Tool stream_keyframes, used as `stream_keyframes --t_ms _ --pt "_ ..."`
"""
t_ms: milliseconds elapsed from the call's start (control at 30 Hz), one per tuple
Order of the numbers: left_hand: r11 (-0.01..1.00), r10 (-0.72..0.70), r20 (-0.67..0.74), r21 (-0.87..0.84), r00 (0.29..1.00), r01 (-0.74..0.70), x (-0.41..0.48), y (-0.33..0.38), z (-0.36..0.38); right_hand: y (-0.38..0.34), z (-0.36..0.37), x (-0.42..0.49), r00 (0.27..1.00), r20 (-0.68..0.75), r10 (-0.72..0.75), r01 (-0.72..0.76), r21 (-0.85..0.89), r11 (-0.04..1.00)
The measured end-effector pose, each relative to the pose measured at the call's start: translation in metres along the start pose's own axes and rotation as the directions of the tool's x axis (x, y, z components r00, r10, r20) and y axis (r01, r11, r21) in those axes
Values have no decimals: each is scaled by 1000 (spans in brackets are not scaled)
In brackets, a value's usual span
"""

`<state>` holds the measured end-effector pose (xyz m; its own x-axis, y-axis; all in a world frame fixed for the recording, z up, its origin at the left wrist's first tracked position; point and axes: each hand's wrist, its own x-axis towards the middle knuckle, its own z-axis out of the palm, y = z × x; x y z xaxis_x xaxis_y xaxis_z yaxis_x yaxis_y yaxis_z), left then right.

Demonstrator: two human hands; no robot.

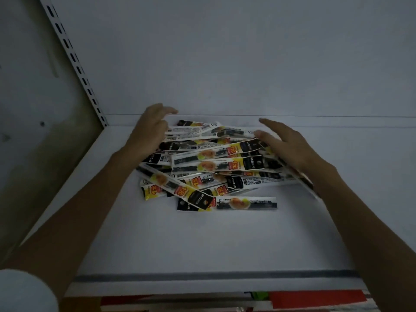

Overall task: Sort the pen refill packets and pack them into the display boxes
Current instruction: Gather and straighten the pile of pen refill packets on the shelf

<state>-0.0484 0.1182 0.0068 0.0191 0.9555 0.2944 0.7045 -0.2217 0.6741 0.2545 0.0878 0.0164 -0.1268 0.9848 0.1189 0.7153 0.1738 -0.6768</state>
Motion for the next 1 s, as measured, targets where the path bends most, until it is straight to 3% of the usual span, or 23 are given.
stream_keyframes --t_ms 100,233,333,433,567,667,767,900,1000 --pt "998 57 -78 13 995 -56 14 7 -9 11 -22 -7 989 36 142 -132 -203 970" --pt "980 155 165 102 974 -173 27 24 11 19 -37 -18 907 219 359 -252 -399 882" --pt "967 105 310 189 945 -170 34 27 28 21 -42 -24 915 236 328 -218 -397 892" --pt "885 68 334 415 940 -212 35 15 30 22 -41 -18 950 156 272 -195 -387 901" --pt "865 35 358 457 933 -208 32 6 29 1 -35 -14 971 -172 163 -228 -480 847" --pt "867 -25 412 463 911 -185 29 5 32 -27 -20 -8 973 -216 -88 -20 -454 891" --pt "919 25 386 354 922 -173 33 8 34 -50 9 -7 957 18 -289 266 -448 854" --pt "974 102 393 147 914 -172 38 11 36 -50 52 -24 870 359 -337 482 -483 731" --pt "997 -14 418 74 908 -18 36 15 33 -42 67 -25 809 463 -361 577 -513 636"
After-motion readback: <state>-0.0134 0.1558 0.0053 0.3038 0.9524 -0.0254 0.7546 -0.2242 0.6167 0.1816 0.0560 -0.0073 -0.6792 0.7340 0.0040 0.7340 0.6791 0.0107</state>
